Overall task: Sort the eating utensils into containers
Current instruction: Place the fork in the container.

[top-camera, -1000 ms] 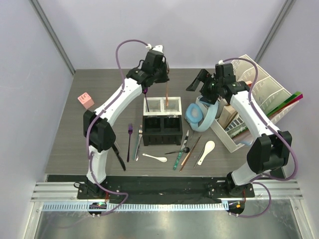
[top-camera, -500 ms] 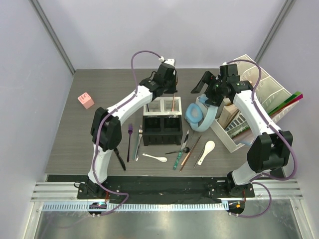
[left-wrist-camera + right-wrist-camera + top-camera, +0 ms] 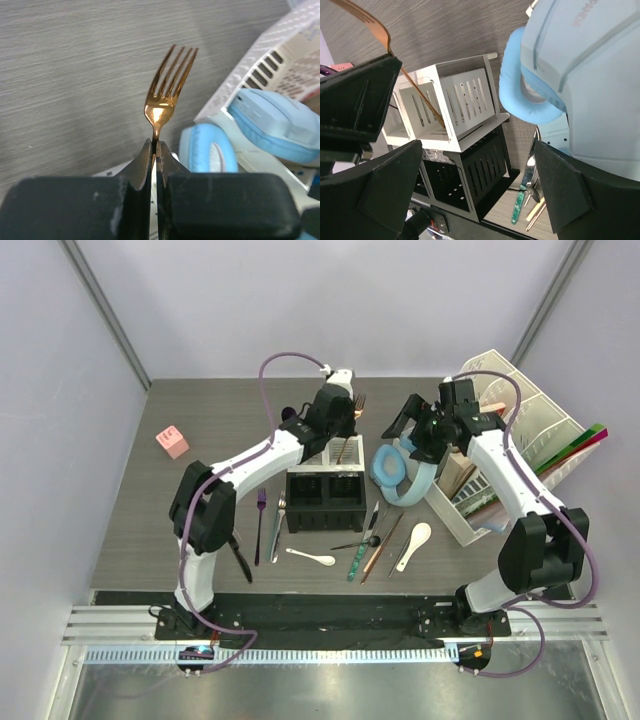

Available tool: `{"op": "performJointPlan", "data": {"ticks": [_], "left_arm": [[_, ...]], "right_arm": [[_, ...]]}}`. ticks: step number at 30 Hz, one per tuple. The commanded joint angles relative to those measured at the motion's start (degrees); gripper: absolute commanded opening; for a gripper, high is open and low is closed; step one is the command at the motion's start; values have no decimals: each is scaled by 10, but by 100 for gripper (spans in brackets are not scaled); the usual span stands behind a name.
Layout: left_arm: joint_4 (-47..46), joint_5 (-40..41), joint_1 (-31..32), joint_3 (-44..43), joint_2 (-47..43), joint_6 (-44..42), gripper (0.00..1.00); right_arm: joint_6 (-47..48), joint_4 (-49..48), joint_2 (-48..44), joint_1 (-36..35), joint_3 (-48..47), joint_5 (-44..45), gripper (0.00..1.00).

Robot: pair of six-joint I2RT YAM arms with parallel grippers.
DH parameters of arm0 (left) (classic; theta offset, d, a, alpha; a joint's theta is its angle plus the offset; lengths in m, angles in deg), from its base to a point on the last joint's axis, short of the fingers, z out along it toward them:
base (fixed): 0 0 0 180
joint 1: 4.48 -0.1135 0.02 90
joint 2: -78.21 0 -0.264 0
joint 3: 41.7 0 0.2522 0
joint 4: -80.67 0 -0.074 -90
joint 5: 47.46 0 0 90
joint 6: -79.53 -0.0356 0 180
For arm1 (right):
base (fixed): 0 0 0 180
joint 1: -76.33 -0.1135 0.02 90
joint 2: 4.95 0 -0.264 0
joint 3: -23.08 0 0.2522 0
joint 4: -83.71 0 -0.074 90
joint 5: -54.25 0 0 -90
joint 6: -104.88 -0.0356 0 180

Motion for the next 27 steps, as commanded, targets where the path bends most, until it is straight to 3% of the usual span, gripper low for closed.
{"op": "performJointPlan", "data": {"ticks": [1, 17, 21, 27], "left_arm": [[-45, 19, 26, 68, -66, -17, 0], [-87, 15, 29, 191, -125, -27, 0], [-77, 24, 29, 199, -141, -26, 27], [-40, 63, 28, 192, -180, -19, 37]], "right_arm": [[4, -18, -49, -1, 27, 21, 100], [-23, -42, -147, -1, 131, 55, 100], [-32, -41, -161, -1, 135, 65, 99], [-33, -36, -151, -2, 133, 66, 99]]}}
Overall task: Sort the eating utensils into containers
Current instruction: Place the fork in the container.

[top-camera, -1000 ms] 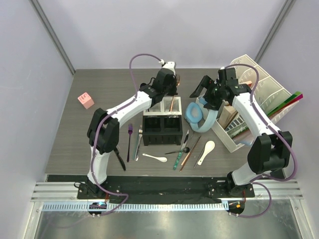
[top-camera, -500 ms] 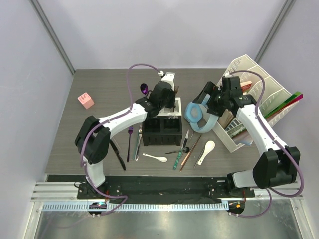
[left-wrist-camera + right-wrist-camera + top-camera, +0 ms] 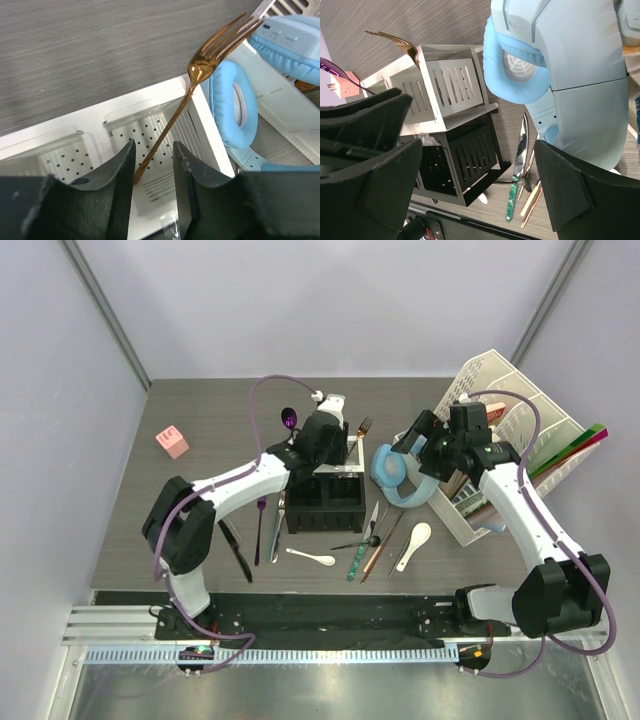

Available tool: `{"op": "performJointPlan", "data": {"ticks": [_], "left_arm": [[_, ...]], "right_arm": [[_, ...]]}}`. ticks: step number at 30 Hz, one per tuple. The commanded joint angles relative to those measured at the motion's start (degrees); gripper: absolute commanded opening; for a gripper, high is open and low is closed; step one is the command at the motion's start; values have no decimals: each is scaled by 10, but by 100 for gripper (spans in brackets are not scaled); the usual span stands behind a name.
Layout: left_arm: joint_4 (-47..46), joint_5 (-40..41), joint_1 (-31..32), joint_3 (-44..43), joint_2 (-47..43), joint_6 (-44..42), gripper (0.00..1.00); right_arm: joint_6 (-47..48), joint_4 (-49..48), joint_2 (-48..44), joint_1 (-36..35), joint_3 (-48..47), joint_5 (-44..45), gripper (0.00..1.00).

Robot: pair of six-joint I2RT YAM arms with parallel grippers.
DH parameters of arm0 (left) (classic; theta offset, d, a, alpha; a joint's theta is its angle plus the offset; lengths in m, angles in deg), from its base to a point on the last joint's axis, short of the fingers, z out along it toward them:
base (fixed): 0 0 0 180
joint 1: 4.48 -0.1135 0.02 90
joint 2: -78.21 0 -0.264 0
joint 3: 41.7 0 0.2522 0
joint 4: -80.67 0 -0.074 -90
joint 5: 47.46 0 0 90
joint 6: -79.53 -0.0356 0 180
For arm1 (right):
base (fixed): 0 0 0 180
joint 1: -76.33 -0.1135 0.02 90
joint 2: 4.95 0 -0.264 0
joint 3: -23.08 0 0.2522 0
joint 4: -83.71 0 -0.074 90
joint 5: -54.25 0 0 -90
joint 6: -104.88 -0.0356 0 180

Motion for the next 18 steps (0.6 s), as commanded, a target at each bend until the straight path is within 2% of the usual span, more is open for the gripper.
{"op": "performJointPlan", "data": {"ticks": [1, 2, 4, 6, 8, 11, 14, 18], "left_arm": [[52, 52, -2, -19, -77, 5, 37], [70, 57, -11, -21, -92, 18, 37], [107, 82, -22, -12, -122, 27, 52], [148, 106, -40, -4, -162, 46, 59], [217, 110, -71, 12, -186, 69, 59], [258, 82, -119, 79, -211, 88, 59], [252, 68, -141, 158, -225, 86, 58], [246, 46, -152, 199, -217, 84, 57]], "right_arm": [[-10, 2, -4, -3, 2, 17, 100], [-14, 1, -3, -3, 0, 16, 100], [-25, -9, -2, -3, 0, 19, 100], [-36, -25, -3, -4, 4, 26, 100], [-40, -26, -1, -4, 1, 30, 100], [-45, -33, 4, -13, -16, 27, 100], [-21, -47, 5, -35, -56, 41, 100], [22, -81, 9, -111, -134, 95, 100]]}}
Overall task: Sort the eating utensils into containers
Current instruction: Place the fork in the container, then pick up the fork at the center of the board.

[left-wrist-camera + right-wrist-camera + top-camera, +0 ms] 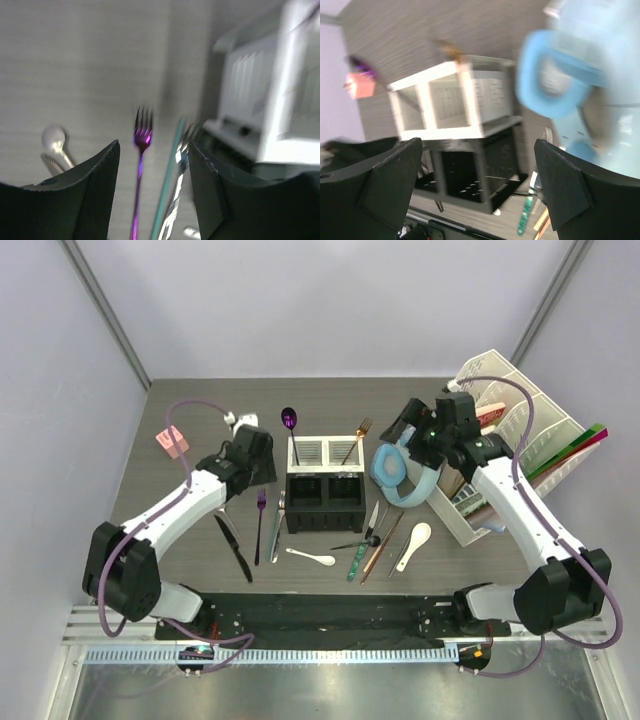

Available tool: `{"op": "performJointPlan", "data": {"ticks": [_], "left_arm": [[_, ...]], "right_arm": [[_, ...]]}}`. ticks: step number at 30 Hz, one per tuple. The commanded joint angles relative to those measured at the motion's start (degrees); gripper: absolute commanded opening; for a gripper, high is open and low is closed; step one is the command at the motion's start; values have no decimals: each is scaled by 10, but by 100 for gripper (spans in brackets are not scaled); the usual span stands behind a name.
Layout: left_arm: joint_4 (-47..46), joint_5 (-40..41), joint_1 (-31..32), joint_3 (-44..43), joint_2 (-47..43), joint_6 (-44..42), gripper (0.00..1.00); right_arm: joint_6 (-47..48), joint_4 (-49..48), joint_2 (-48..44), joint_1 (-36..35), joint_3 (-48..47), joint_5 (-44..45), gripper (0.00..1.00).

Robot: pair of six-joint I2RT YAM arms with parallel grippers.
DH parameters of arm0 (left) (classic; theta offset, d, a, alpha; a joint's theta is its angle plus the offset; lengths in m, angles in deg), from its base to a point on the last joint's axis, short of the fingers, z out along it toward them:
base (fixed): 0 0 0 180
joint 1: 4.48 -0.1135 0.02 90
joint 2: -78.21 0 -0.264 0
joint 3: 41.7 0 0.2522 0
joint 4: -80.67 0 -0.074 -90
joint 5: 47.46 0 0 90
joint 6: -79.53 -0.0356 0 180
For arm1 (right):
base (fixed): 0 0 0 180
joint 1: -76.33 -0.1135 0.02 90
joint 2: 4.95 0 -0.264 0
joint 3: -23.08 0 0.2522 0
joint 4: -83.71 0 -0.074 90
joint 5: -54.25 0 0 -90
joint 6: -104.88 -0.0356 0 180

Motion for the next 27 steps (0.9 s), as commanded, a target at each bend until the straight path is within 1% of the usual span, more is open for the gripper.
{"op": "performJointPlan", "data": {"ticks": [1, 3, 6, 9, 16, 19, 20, 24, 25, 27], "left_arm": [[31, -37, -10, 37, 19, 10, 57], [20, -57, -14, 50, 30, 8, 57], [13, -62, -18, 54, 56, 8, 56], [26, -71, -25, 56, 81, 18, 55], [16, -89, -25, 87, 91, 23, 53], [11, -82, -25, 94, 104, 32, 49], [11, -82, -25, 91, 110, 33, 47], [12, -91, -25, 84, 145, 43, 44], [11, -96, -25, 83, 150, 43, 38], [17, -97, -25, 76, 166, 45, 34]], "right_arm": [[41, -69, 7, -57, -125, 34, 100], [40, -61, 31, -60, -147, 27, 100], [41, -66, 30, -63, -152, 46, 100], [45, -53, 29, -63, -156, 52, 100], [46, -55, 27, -63, -144, 42, 100], [51, -57, 34, -63, -144, 13, 100], [51, -57, 39, -63, -145, 12, 100], [57, -62, 45, -63, -160, 12, 100], [59, -63, 46, -63, -168, 13, 100], [62, -64, 49, -64, -174, 12, 100]]}}
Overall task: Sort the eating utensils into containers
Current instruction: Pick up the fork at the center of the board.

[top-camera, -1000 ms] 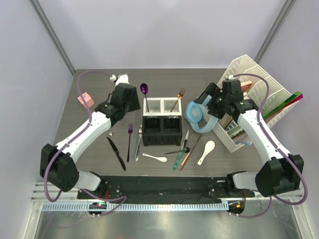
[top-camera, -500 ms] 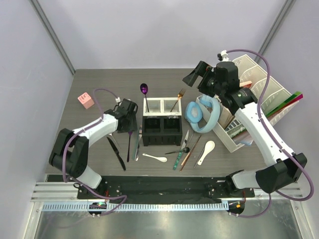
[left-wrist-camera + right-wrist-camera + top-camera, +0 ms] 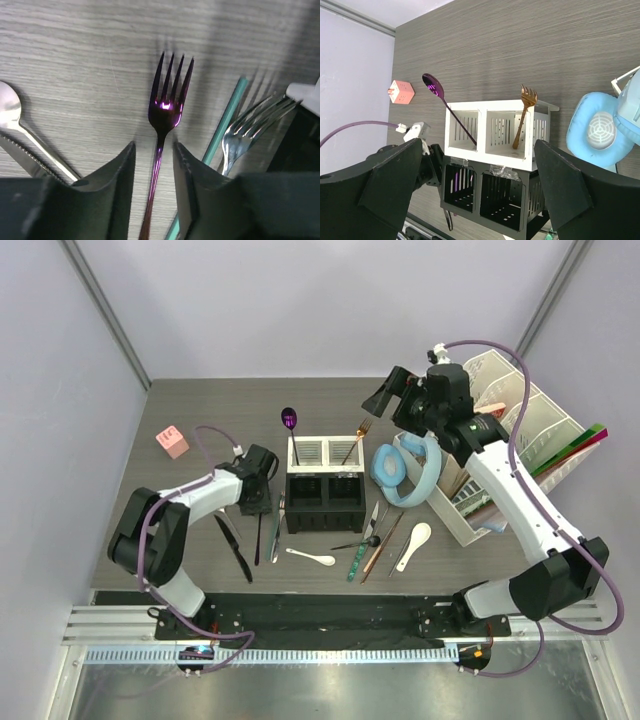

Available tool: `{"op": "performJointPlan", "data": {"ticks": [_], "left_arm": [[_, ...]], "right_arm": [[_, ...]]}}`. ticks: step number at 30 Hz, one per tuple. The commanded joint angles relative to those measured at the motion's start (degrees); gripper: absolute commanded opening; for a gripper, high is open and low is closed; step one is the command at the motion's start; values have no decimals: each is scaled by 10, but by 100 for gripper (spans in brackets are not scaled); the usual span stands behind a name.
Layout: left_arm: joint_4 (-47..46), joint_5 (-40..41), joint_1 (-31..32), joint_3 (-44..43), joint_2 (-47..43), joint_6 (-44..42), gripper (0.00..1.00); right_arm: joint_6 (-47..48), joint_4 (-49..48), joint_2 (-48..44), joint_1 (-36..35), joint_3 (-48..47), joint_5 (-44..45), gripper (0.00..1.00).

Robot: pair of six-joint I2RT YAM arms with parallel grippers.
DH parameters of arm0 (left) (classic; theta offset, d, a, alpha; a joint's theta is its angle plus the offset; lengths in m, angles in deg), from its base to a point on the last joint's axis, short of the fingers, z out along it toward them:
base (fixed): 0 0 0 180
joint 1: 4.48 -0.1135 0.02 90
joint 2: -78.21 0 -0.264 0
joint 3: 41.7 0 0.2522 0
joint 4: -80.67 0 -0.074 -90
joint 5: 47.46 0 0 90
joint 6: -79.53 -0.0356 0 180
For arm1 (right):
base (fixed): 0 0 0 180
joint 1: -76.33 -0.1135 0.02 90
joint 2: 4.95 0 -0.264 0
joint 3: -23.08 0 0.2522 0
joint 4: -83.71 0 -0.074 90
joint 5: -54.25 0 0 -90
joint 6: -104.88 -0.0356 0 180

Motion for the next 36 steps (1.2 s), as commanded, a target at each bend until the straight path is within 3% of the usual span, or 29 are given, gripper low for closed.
{"op": "performJointPlan", "data": {"ticks": [1, 3, 10, 14, 23, 26, 28, 31, 36], "left_arm": [[-8, -23, -3, -8, 48, 16, 23], [0, -32, -2, -19, 63, 14, 0], [14, -21, -3, -13, 49, 23, 0], [55, 8, -2, -29, -37, 15, 0], [112, -18, -2, -124, -196, -40, 0], [83, -46, -2, -150, -241, -61, 0], [5, -89, -2, -137, -272, -51, 0], [-77, -116, -2, -136, -248, -29, 0], [-125, -138, 25, -225, -134, -61, 0]], "right_arm": [[19, -21, 3, 0, -34, -7, 100], [21, -25, -1, 0, -35, -9, 100], [23, -45, -8, 3, -5, -6, 100], [2, -57, -1, 9, 6, -15, 100], [-58, -97, 1, 27, 76, -26, 100], [-66, -116, -3, 28, 68, -22, 100], [-64, -116, 3, 27, 41, -23, 100], [-75, -114, 19, 28, 6, -48, 100], [-86, -115, 27, 27, -17, -63, 99]]}}
